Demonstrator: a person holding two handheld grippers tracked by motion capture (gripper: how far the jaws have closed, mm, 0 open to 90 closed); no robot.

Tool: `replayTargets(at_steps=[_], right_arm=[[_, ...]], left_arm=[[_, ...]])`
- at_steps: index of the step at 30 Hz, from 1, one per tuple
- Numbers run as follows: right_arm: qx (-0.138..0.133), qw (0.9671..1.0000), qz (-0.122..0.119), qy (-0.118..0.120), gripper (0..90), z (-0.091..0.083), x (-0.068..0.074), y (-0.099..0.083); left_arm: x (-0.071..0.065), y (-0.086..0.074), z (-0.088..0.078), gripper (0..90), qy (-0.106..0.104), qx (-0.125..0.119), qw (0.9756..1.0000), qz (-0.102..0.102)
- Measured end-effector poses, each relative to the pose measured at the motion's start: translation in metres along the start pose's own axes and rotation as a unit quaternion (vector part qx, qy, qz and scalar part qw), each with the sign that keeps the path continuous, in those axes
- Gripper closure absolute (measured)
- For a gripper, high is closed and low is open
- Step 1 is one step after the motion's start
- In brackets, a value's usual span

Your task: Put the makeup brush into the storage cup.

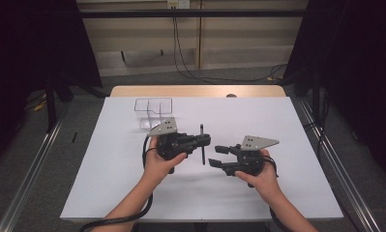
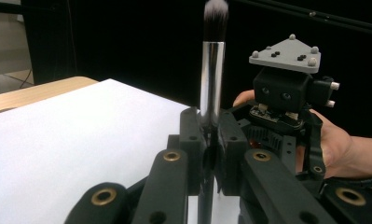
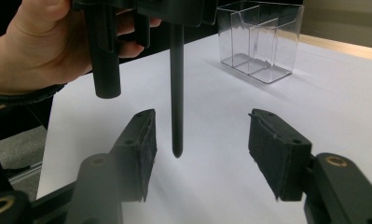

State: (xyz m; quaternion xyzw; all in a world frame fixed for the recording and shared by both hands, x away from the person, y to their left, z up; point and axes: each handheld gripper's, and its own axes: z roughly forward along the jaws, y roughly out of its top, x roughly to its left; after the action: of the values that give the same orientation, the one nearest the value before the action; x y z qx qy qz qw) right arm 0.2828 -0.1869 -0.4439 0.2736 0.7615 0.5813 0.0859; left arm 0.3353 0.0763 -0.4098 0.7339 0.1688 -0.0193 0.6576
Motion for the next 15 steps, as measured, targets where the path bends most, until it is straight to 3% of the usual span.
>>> replayTargets(at_steps=[10, 15], right_arm=[[-0.003, 0.9999, 0.003, -0.011, 21.4, -0.008, -0.004, -0.001], [-0.004, 0.9998, 0.007, -0.017, 16.1, -0.013, -0.005, -0.003]], left_arm=[[0.003, 0.001, -0.006, 83.5, 0.010, -0.002, 0.9999, 0.001], [0.004, 0.001, -0.008, 83.5, 0.016, -0.003, 0.9999, 0.004]])
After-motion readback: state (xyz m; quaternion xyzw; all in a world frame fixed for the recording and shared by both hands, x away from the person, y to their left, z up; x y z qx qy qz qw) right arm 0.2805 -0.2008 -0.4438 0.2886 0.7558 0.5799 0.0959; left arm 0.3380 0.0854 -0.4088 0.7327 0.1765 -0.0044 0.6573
